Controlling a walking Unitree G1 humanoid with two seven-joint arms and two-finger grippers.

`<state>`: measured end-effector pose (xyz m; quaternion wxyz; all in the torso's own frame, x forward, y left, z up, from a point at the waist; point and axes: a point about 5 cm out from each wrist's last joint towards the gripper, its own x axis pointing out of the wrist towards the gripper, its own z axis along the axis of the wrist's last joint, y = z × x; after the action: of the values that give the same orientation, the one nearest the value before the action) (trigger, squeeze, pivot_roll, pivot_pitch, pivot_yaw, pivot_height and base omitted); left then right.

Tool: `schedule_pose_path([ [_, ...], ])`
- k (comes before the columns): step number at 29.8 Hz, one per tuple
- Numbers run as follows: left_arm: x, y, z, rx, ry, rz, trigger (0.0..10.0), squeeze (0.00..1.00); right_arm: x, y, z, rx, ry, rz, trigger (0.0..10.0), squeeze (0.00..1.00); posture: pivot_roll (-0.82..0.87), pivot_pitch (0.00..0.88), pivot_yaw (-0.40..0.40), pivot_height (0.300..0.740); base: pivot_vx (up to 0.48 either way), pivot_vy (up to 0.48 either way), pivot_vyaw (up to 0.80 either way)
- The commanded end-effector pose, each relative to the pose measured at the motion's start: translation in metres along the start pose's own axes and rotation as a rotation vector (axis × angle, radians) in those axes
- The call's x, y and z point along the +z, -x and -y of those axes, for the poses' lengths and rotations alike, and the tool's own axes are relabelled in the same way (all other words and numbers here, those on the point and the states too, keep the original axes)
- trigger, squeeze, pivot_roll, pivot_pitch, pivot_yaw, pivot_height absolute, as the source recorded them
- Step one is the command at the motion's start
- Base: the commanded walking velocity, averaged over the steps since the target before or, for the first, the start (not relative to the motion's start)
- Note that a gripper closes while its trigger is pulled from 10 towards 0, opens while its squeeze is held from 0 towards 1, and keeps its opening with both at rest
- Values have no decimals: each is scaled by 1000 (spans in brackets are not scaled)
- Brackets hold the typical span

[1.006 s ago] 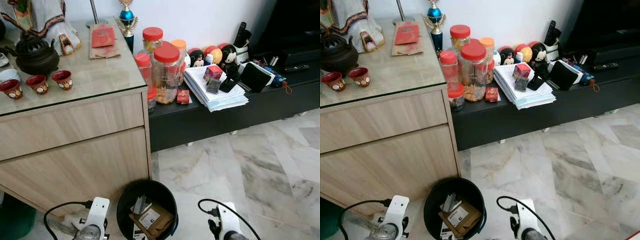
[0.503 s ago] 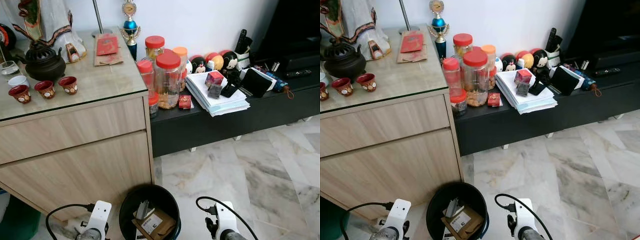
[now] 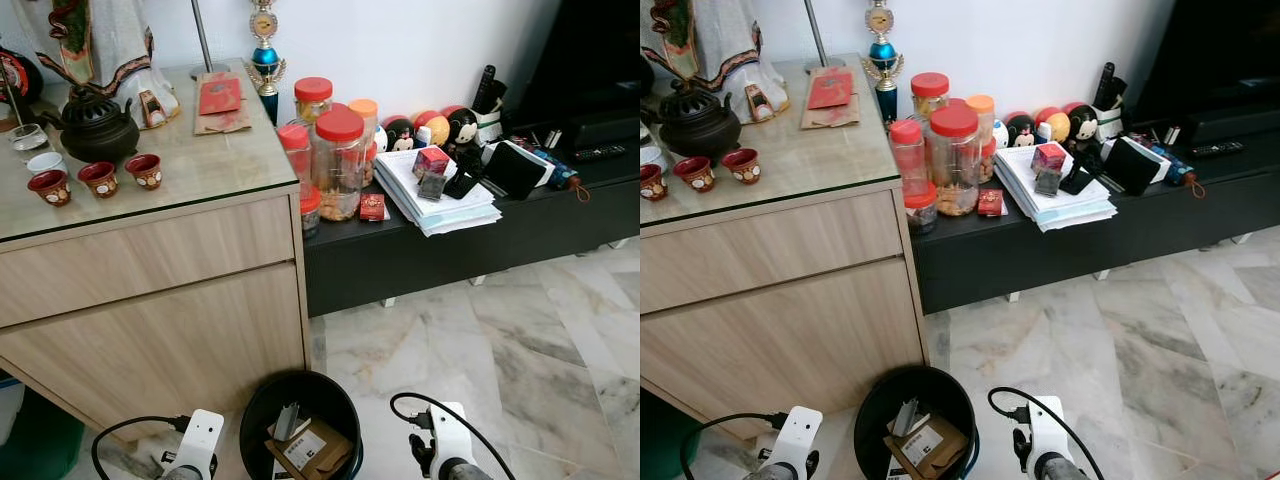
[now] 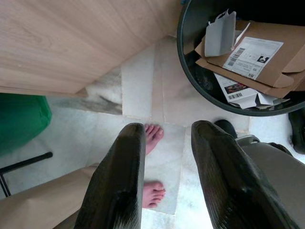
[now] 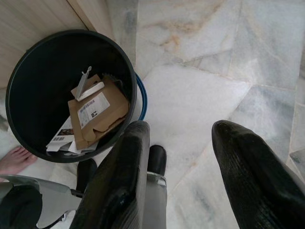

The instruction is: Picking trash to rubbish bin

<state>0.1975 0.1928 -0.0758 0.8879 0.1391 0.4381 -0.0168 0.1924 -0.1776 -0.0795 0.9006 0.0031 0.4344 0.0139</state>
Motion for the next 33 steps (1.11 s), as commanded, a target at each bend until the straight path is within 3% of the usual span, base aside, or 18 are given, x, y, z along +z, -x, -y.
schedule_pose_path([
  [1,-2,0,1,-3,-4,0,10000,0,-1,0,2,-9,-8,-3,10000,0,22,0,17,740,0,0,0],
  [33,2,0,7,-20,-10,10,10000,0,3,-1,0,1,1,7,10000,0,15,0,8,740,-283,0,0],
])
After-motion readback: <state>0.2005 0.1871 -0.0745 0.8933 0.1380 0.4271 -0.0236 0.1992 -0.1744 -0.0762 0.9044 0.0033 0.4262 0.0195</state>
